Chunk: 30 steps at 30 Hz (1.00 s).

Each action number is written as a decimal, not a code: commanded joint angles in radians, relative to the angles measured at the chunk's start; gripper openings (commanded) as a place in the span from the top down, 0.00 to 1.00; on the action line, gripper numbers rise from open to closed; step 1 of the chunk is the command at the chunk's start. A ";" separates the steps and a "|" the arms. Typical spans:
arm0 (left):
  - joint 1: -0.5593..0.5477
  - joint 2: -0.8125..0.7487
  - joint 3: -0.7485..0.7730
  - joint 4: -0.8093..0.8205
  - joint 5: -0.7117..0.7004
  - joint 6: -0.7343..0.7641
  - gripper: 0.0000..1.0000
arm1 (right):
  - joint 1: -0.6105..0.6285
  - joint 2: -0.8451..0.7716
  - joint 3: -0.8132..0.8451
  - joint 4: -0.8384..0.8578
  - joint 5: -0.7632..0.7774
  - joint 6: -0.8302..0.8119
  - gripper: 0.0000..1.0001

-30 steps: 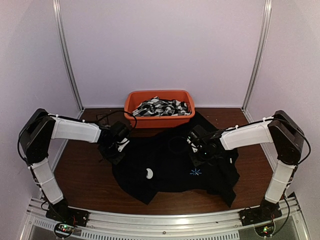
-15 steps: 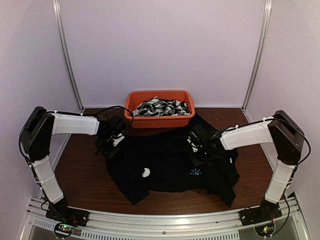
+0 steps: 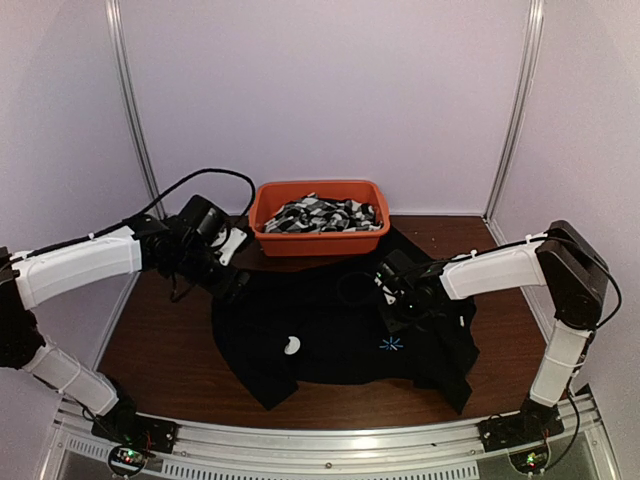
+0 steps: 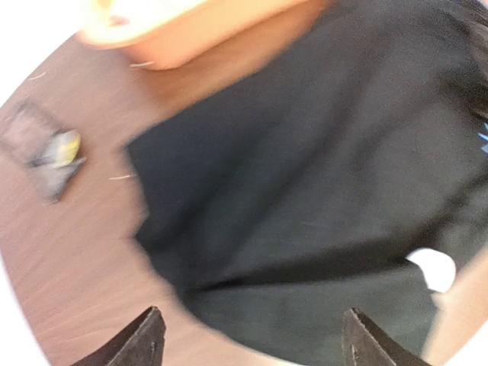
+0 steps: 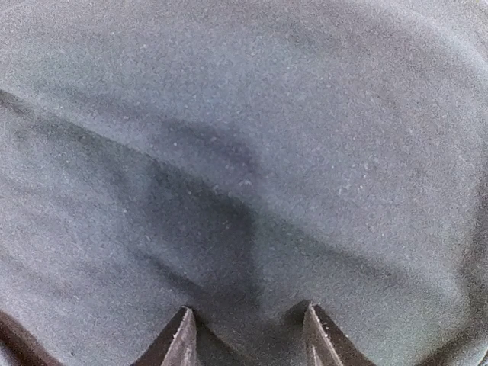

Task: Pin the brooch onto the clothing
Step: Adjust the clothing with brooches at the center of the board.

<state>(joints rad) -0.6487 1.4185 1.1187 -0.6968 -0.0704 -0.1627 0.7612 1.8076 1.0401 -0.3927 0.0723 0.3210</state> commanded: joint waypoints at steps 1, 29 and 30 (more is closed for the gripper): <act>-0.159 0.040 -0.094 0.034 0.155 -0.083 0.18 | -0.013 0.037 0.004 -0.069 0.028 -0.007 0.52; -0.324 0.266 -0.164 -0.022 0.166 -0.136 0.59 | -0.019 0.047 0.034 -0.105 0.033 -0.037 0.52; -0.324 0.262 -0.160 -0.042 0.156 -0.126 0.62 | -0.021 0.048 0.033 -0.106 0.033 -0.038 0.52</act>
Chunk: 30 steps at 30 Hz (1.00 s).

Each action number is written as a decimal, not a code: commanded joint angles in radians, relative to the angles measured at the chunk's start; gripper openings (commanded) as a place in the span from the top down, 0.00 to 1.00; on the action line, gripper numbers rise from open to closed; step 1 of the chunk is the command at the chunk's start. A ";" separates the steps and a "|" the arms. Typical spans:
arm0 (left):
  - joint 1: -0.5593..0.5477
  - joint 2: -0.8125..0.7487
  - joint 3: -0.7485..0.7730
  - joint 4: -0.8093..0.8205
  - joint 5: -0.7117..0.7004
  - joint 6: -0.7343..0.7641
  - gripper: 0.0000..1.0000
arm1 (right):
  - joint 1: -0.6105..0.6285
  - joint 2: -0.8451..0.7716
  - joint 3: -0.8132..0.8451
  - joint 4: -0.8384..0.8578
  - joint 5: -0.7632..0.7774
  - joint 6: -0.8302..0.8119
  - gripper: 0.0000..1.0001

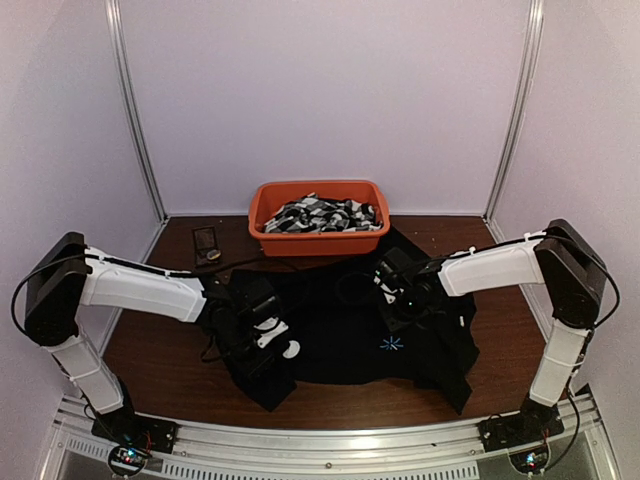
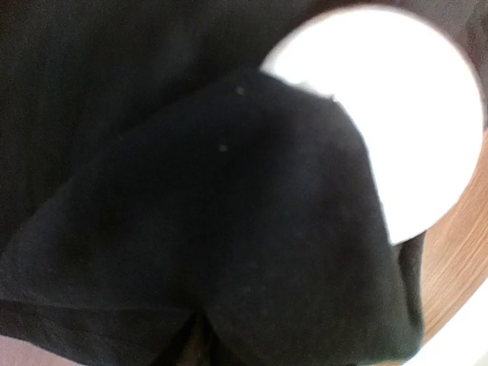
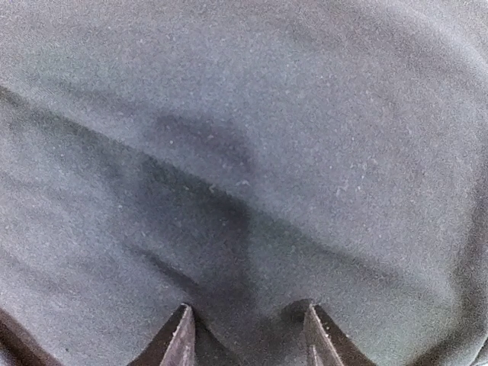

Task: Pin the brooch onto the clothing
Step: Adjust the clothing with brooches at the center of the board.

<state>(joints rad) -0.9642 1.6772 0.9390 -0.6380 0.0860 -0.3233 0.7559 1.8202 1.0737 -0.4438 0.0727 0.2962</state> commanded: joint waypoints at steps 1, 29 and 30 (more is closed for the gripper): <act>-0.008 0.003 0.026 -0.123 -0.003 0.043 0.65 | -0.015 0.037 -0.001 -0.056 0.034 -0.014 0.52; 0.089 0.237 0.360 -0.502 -0.267 0.354 1.00 | -0.119 -0.026 -0.045 -0.079 0.082 0.003 0.51; 0.093 0.241 0.370 -0.510 -0.291 0.350 1.00 | -0.121 -0.028 -0.047 -0.078 0.084 0.002 0.51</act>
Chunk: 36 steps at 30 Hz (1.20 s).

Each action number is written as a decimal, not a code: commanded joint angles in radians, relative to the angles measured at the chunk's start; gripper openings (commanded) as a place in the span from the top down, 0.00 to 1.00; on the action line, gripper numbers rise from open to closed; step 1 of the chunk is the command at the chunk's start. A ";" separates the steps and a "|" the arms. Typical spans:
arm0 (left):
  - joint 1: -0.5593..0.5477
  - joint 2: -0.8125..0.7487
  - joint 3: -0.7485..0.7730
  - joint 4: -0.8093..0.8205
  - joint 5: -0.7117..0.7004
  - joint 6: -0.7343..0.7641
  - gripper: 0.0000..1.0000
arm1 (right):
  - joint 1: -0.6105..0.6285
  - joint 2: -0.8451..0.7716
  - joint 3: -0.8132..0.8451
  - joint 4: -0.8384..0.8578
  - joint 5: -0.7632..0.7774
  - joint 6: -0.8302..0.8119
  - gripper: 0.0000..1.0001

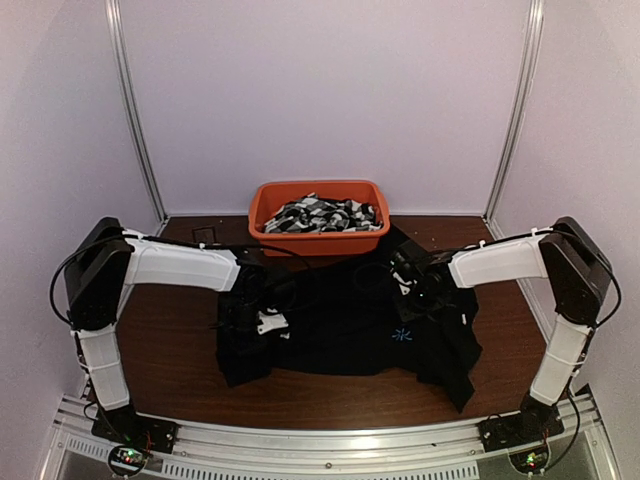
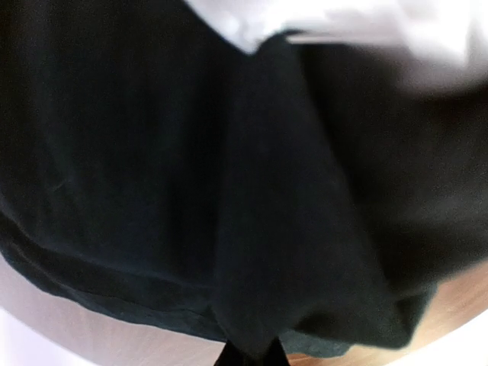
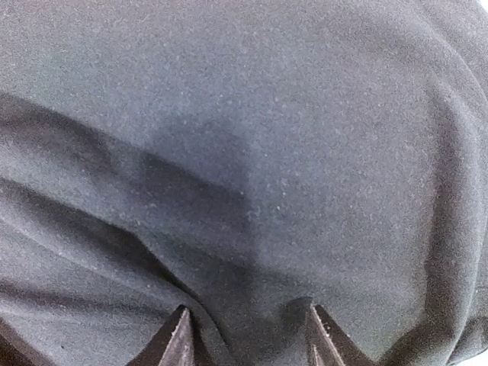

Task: Pin the brooch onto the clothing
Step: Adjust the clothing with brooches at the center of the board.

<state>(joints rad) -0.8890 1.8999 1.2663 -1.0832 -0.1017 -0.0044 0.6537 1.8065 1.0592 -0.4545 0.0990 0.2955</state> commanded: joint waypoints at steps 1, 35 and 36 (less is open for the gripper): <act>0.024 0.022 0.048 -0.071 -0.116 0.029 1.00 | -0.021 -0.018 -0.035 -0.065 0.057 0.003 0.51; 0.164 -0.246 0.199 0.139 -0.259 0.021 0.02 | -0.034 -0.274 -0.014 -0.068 -0.054 -0.039 0.28; 0.197 -0.262 0.207 0.179 -0.224 0.010 0.02 | -0.030 -0.284 -0.016 -0.066 -0.055 -0.045 0.27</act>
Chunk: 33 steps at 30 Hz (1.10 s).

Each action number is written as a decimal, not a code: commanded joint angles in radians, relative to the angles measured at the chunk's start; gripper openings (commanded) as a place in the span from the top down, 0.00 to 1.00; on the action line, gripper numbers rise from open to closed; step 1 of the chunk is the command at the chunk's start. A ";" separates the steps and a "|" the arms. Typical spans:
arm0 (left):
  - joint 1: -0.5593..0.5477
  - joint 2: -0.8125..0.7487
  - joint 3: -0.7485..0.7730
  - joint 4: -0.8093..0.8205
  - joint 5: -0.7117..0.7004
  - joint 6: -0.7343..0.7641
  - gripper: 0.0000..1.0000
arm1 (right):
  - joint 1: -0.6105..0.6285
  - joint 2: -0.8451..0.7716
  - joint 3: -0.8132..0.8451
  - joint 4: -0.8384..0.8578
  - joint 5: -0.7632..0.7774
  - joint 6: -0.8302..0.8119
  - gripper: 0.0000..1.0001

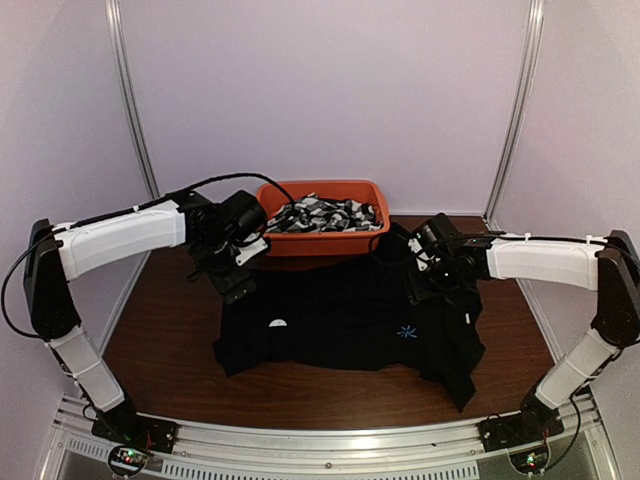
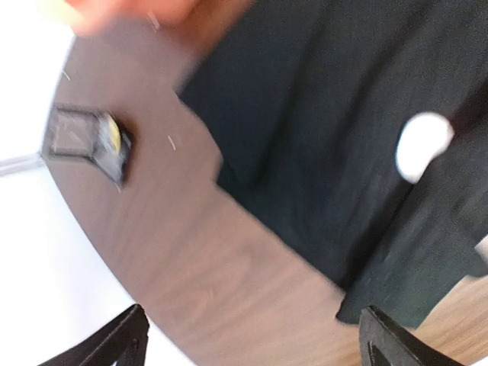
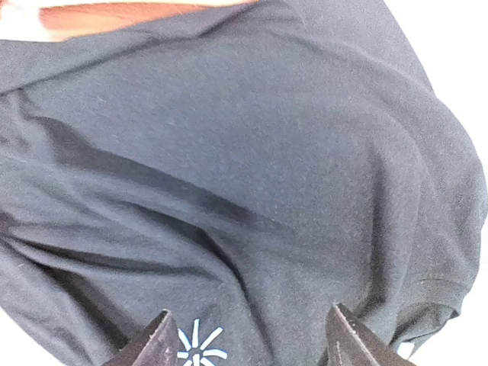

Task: Pin the brooch onto the clothing
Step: Adjust the clothing with brooches at the center of the board, then pick up the brooch from the brooch box.

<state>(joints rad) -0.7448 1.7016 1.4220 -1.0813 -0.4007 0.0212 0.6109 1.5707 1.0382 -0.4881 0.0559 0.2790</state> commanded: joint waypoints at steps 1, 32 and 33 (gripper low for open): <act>0.100 -0.080 0.060 0.210 0.140 -0.057 0.02 | 0.018 -0.054 0.005 -0.032 -0.014 -0.032 0.27; 0.537 0.418 0.310 0.509 0.355 -0.232 0.12 | 0.052 -0.175 -0.050 0.050 -0.030 -0.011 0.00; 0.539 0.430 0.308 0.512 0.357 -0.232 0.12 | 0.055 -0.173 -0.049 0.050 -0.030 -0.011 0.00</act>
<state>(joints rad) -0.2241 2.0865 1.7027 -0.5812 -0.0921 -0.2226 0.6495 1.4044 1.0012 -0.4541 0.0227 0.2520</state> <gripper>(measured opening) 0.884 0.997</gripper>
